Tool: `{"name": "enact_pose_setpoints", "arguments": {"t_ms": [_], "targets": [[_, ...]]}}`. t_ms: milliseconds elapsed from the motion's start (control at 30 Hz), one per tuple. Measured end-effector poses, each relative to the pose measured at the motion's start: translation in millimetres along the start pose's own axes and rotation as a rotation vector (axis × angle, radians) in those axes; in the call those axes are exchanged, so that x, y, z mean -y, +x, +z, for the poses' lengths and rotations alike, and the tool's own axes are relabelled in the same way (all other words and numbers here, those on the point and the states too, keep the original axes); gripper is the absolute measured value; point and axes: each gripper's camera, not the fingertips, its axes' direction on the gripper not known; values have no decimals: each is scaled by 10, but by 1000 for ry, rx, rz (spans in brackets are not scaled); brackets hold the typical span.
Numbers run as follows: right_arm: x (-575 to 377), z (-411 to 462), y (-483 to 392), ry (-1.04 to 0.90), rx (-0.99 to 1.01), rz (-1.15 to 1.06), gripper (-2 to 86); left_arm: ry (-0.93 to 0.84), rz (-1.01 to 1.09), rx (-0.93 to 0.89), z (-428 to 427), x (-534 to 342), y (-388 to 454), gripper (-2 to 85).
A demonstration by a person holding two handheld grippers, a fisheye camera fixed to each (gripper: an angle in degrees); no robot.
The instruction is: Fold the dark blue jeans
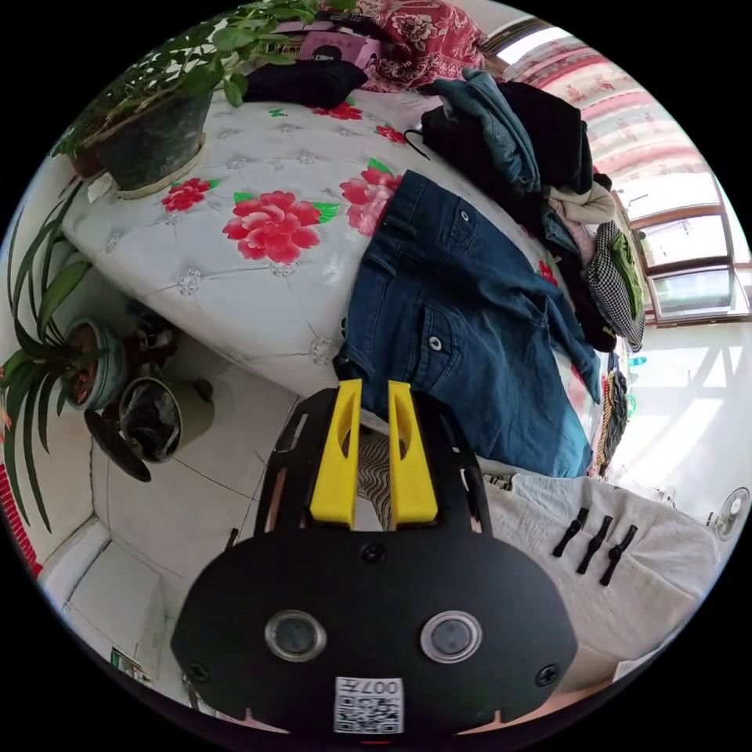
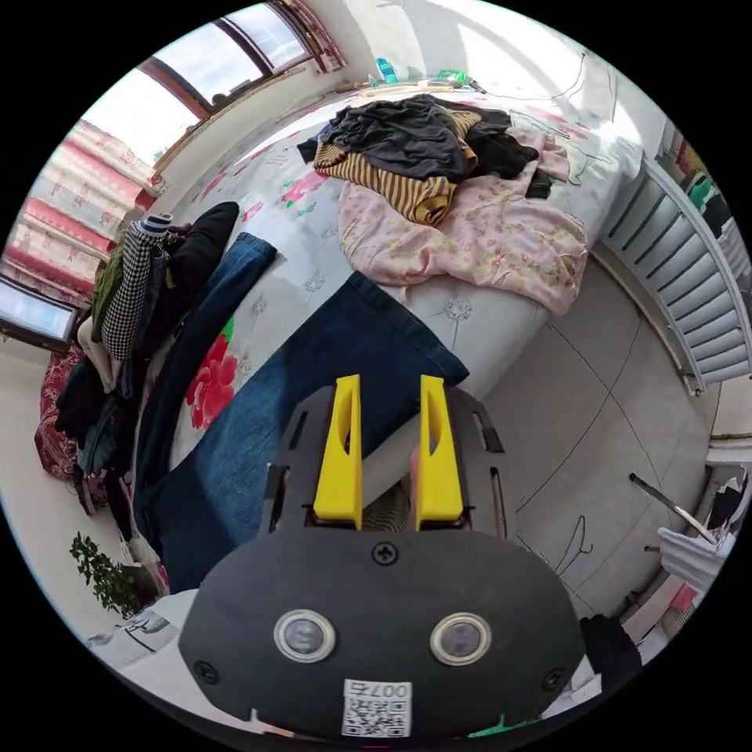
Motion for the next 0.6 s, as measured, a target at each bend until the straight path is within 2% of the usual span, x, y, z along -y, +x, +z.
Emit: {"name": "enact_pose_setpoints", "arguments": {"t_ms": [100, 200, 333, 467, 600], "targets": [[160, -163, -252, 117, 29, -54, 75, 58, 13, 42, -124, 71, 161, 64], [468, 41, -611, 32, 158, -119, 78, 60, 26, 19, -31, 308, 385, 70], [851, 408, -1195, -35, 230, -165, 80, 49, 79, -14, 213, 764, 862, 77], [1190, 721, -1687, -95, 247, -200, 83, 56, 138, -9, 335, 1232, 1282, 79], [1598, 1033, -2139, -137, 233, -215, 87, 56, 203, 76, 466, 1841, 1679, 83]]}}
